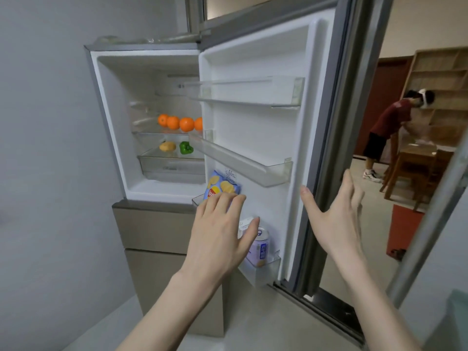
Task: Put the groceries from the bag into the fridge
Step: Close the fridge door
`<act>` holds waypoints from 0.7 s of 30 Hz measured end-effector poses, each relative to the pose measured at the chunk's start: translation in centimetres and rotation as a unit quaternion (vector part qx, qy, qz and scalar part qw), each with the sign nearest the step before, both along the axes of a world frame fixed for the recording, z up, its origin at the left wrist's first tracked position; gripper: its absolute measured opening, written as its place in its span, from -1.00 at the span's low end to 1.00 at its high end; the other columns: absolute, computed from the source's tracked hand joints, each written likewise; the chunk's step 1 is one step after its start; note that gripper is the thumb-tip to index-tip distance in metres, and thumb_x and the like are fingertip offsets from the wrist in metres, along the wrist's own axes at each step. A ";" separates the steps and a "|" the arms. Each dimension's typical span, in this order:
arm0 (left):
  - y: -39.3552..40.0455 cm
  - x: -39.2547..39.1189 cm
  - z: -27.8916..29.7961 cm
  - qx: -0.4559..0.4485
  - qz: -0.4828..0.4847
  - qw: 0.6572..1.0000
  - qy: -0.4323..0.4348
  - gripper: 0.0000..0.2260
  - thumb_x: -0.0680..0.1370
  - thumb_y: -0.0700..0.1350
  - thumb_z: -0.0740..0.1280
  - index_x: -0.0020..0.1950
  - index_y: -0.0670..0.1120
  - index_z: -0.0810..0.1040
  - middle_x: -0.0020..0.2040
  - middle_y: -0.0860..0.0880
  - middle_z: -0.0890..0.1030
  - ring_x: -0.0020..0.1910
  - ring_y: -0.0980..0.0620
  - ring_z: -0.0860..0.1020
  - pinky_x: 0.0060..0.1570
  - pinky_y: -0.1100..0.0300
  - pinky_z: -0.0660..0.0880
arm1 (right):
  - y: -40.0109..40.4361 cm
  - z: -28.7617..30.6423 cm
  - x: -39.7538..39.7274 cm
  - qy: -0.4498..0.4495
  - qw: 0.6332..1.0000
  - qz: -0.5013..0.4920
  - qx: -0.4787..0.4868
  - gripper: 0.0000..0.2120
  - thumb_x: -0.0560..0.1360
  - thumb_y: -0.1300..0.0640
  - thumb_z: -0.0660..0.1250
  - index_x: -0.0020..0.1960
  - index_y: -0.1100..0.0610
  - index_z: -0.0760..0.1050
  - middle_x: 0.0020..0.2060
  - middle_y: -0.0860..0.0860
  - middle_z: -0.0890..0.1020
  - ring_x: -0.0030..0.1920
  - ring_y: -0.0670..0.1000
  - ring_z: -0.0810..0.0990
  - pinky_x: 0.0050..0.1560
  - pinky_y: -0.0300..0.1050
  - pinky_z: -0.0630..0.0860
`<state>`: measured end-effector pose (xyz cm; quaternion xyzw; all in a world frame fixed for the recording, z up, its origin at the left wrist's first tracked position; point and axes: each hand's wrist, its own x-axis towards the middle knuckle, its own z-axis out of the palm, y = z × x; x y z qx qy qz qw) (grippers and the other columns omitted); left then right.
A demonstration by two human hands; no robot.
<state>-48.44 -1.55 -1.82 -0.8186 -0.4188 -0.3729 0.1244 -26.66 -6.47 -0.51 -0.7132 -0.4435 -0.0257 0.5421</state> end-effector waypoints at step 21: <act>-2.5 -5.5 -0.2 -0.013 0.075 0.996 -0.040 -0.57 0.62 0.17 0.21 0.40 -0.01 0.50 0.22 0.05 0.59 0.19 -0.01 0.50 0.18 0.14 0.38 | -1.1 -2.9 -7.2 -0.002 0.978 0.140 0.156 -0.40 0.56 -0.32 0.25 0.46 -0.01 0.32 0.21 -0.13 0.44 0.20 -0.03 0.55 0.14 0.11 0.63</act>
